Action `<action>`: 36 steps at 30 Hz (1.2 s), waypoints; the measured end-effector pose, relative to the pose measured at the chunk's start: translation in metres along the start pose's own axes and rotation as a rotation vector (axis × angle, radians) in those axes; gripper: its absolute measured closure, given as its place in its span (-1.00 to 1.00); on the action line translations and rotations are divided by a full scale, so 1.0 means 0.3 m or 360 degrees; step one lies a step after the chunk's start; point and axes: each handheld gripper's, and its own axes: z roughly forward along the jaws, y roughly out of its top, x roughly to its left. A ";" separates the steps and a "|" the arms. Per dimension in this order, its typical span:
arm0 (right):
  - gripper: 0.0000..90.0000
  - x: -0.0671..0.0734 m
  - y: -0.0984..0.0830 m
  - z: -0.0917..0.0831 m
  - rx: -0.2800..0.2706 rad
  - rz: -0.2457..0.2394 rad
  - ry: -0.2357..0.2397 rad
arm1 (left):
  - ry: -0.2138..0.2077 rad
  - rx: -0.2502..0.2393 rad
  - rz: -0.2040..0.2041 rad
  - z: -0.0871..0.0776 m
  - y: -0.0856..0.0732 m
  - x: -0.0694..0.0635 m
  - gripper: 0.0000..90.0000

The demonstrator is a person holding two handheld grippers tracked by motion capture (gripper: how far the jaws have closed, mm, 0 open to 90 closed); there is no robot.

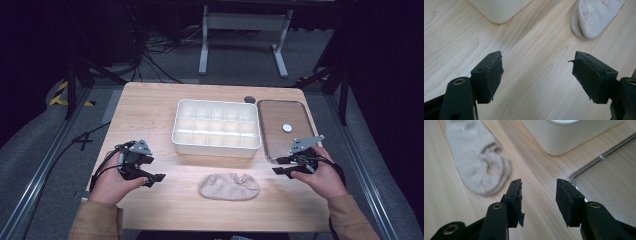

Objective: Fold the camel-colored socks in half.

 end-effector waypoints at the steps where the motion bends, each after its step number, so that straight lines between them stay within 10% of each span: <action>1: 0.29 0.000 0.000 0.000 0.0000 0.0000 0.0000 | 0.0000 0.0000 0.0000 0.000 0.000 0.000 -0.32; 9: 0.54 0.031 0.009 -0.003 -0.0016 -0.0091 -0.0061 | 0.0098 0.0097 0.0055 0.024 0.029 -0.030 -0.05; 15: 0.58 0.057 0.012 0.019 0.0000 -0.0113 -0.0012 | 0.0019 0.0088 0.0074 0.039 0.054 -0.057 -0.04; 19: 0.64 0.062 0.014 0.035 0.0015 -0.0093 -0.0007 | -0.0007 0.0082 -0.0082 0.052 0.072 -0.064 -0.01; 28: 0.63 0.093 0.031 0.050 -0.0015 -0.0144 0.0042 | -0.0069 0.0030 0.0063 0.058 0.088 -0.094 -0.01; 36: 0.81 0.137 0.061 0.065 -0.0083 -0.0152 0.0207 | -0.0125 -0.0018 0.0054 0.068 0.099 -0.115 0.05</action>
